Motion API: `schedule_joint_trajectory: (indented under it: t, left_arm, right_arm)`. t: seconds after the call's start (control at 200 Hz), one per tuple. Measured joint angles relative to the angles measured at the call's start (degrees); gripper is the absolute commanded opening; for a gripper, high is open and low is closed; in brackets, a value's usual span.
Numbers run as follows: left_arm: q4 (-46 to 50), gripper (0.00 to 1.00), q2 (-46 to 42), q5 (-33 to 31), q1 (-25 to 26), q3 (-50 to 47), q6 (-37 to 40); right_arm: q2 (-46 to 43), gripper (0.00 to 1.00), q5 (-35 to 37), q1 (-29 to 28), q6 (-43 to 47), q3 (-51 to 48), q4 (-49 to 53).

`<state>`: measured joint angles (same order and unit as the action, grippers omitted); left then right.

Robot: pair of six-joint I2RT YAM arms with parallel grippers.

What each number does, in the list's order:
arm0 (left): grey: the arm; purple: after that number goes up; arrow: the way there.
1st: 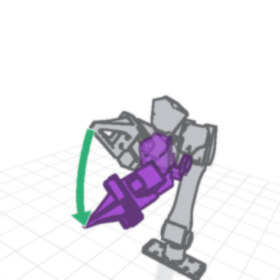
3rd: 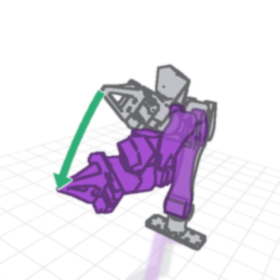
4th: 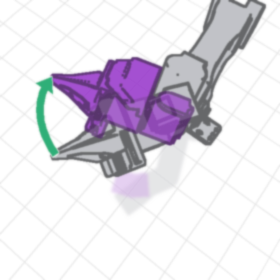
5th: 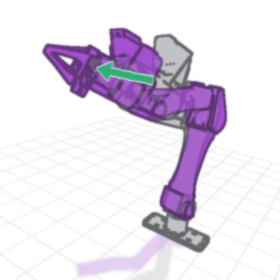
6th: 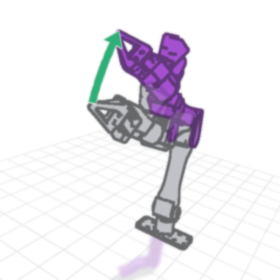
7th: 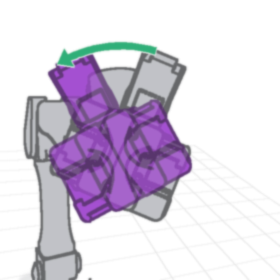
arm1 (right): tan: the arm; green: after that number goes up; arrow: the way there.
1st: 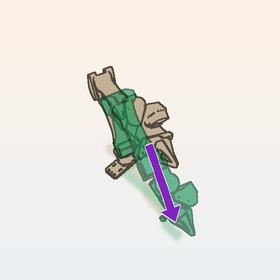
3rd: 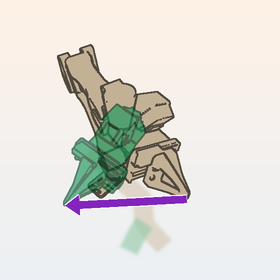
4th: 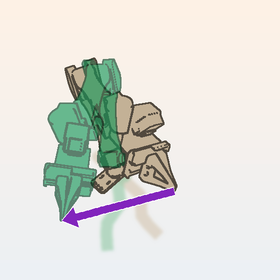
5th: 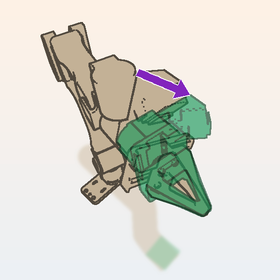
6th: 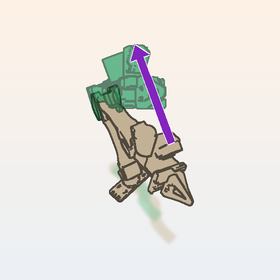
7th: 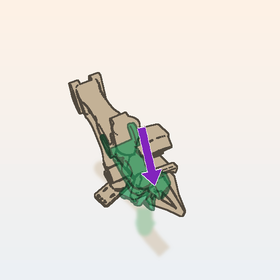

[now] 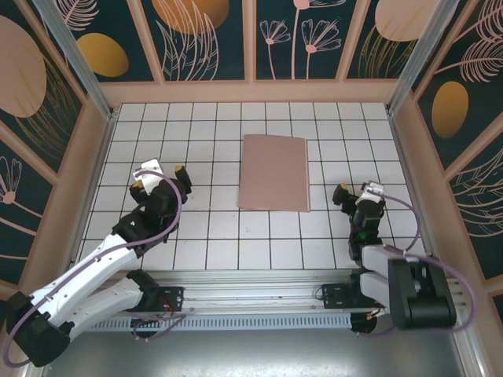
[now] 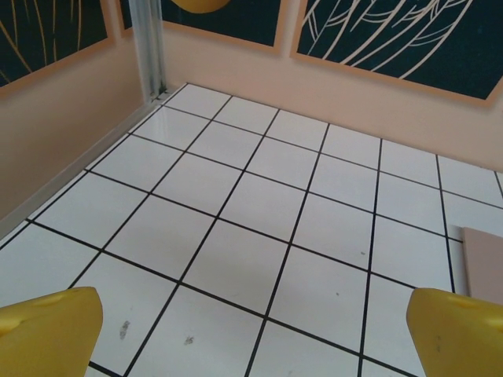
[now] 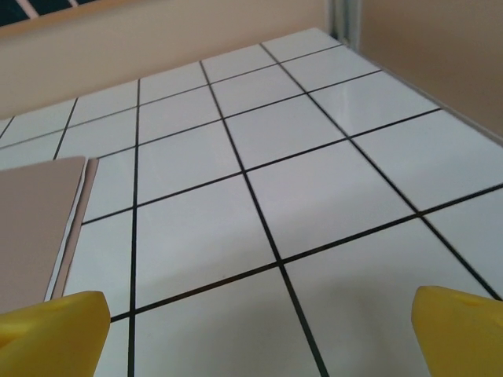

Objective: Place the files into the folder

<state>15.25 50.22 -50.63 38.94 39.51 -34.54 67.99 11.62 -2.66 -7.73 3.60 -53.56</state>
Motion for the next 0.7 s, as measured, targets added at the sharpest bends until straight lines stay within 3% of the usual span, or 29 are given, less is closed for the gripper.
schedule_joint_trajectory:
  t: [0.17, 0.335, 0.45, 0.701]
  left_arm:
    - [-0.2, 0.99, 1.8, 0.9, 0.0, -0.9, -0.9]
    - [-2.0, 0.99, 2.4, 2.5, 0.0, -3.5, -1.0]
    - [-5.2, 0.99, 3.4, -0.3, -0.8, -5.4, 1.4]
    - [-20.8, 0.99, 4.8, 2.9, -17.5, -11.2, 14.0]
  right_arm:
    - [10.1, 0.99, -4.3, 1.7, 3.4, 3.6, -9.9]
    - [19.8, 0.99, -6.6, 4.9, 3.8, 2.2, -26.2]
    - [21.6, 0.99, -6.6, 5.2, 3.6, 1.7, -27.8]
    - [21.6, 0.99, -5.5, 4.6, 3.4, 4.8, -28.0]
